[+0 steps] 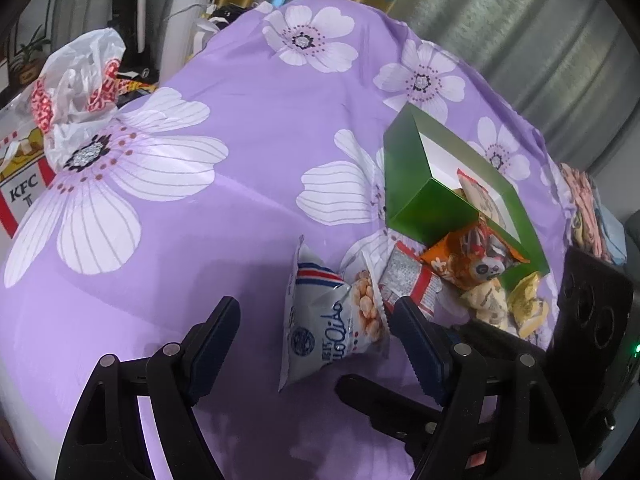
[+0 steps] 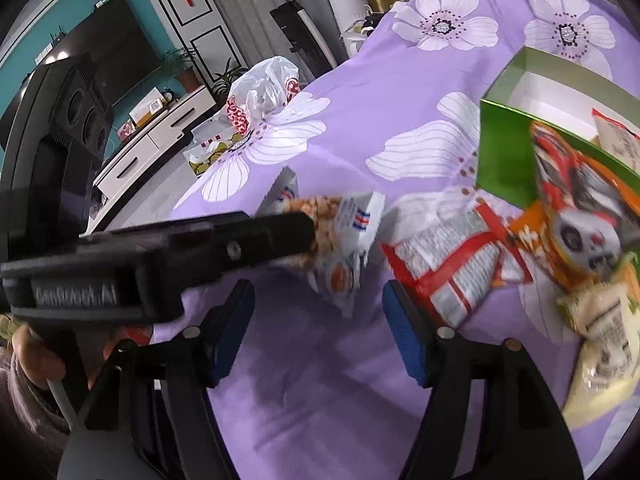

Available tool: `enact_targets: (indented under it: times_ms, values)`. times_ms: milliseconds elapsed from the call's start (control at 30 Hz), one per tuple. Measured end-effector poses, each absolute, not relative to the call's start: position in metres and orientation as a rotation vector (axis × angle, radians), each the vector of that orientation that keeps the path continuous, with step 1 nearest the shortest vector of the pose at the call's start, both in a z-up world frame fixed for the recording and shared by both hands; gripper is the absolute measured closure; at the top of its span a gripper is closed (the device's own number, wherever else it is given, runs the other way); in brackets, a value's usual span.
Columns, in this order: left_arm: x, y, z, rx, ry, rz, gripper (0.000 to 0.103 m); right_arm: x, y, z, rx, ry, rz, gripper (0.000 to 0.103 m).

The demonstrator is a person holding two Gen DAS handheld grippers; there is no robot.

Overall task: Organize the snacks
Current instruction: 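Move the left gripper to the white-and-blue Oishi peanut bag, then close the left gripper on the Oishi peanut bag and lift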

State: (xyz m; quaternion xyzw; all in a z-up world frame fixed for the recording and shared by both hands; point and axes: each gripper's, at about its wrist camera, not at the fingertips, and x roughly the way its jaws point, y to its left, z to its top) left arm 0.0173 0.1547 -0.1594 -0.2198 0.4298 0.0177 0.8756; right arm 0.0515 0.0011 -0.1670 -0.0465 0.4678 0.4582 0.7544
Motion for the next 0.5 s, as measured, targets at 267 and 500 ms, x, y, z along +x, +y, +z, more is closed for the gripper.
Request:
enact_targets:
  times_ms: [267,500]
  values:
    - [0.025,0.158,-0.170,-0.492,0.918,0.015,0.051,0.060,0.015,-0.170,-0.087,1.024,1.070,0.039]
    - [0.023,0.157,-0.168,-0.499,0.913,0.017,0.052,0.056,0.016,-0.167,-0.082,1.006,1.084,0.049]
